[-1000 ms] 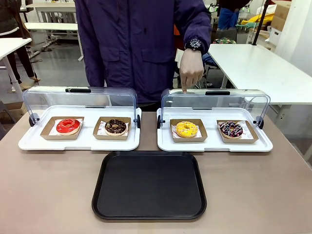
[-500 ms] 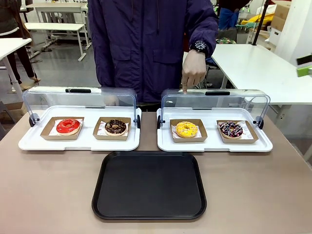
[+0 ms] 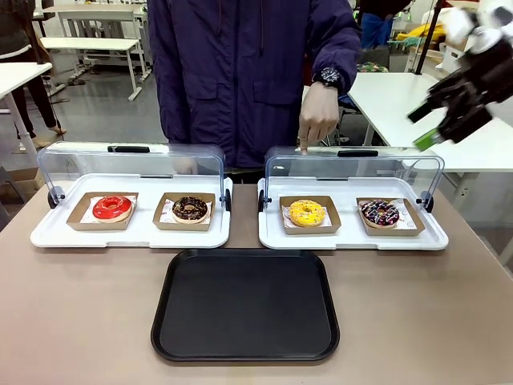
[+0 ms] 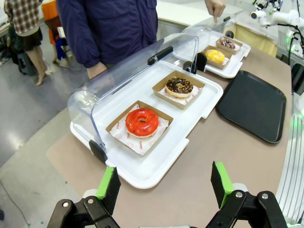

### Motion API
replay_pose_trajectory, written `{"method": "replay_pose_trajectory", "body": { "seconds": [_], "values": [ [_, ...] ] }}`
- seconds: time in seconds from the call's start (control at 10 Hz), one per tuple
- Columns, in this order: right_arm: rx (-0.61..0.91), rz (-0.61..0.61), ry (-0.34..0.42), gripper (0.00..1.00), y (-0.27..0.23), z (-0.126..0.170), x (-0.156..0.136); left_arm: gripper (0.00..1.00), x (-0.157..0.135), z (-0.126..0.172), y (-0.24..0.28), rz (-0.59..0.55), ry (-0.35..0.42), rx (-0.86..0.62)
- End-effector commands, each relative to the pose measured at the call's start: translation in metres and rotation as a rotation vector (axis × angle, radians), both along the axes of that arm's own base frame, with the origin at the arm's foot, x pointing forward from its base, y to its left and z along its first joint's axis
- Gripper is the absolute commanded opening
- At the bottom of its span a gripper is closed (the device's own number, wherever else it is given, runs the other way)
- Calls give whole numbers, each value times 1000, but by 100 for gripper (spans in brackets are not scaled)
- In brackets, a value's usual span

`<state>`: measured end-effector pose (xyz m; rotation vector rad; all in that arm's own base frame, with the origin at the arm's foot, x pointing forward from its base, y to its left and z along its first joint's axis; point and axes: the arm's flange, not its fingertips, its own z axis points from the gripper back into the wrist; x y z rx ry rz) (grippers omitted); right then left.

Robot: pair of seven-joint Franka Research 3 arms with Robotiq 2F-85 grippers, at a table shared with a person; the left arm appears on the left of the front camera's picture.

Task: Move the third donut from the left to the tray.
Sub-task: Pick up the Paper togo box containing the Donut indicated by the person and place it on the Handle tray.

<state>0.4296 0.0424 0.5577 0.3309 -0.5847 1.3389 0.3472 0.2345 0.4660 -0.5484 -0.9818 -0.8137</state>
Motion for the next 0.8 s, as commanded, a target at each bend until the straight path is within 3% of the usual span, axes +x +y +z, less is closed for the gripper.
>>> {"method": "replay_pose_trajectory", "body": {
  "seconds": [0.0,0.2,0.3,0.4,0.7],
  "values": [
    [-130,-32,18,100,23,-27,15,100,-2,2,1,-8,-3,6],
    [-167,-42,69,100,41,-48,23,100,-2,2,1,-8,-3,6],
    [-95,-65,109,100,32,-42,21,100,-2,2,1,-8,-3,6],
    [-141,6,38,100,40,-47,19,100,-2,2,1,-8,-3,6],
    [-141,6,38,100,40,-47,19,100,-2,2,1,-8,-3,6]
  ]
}}
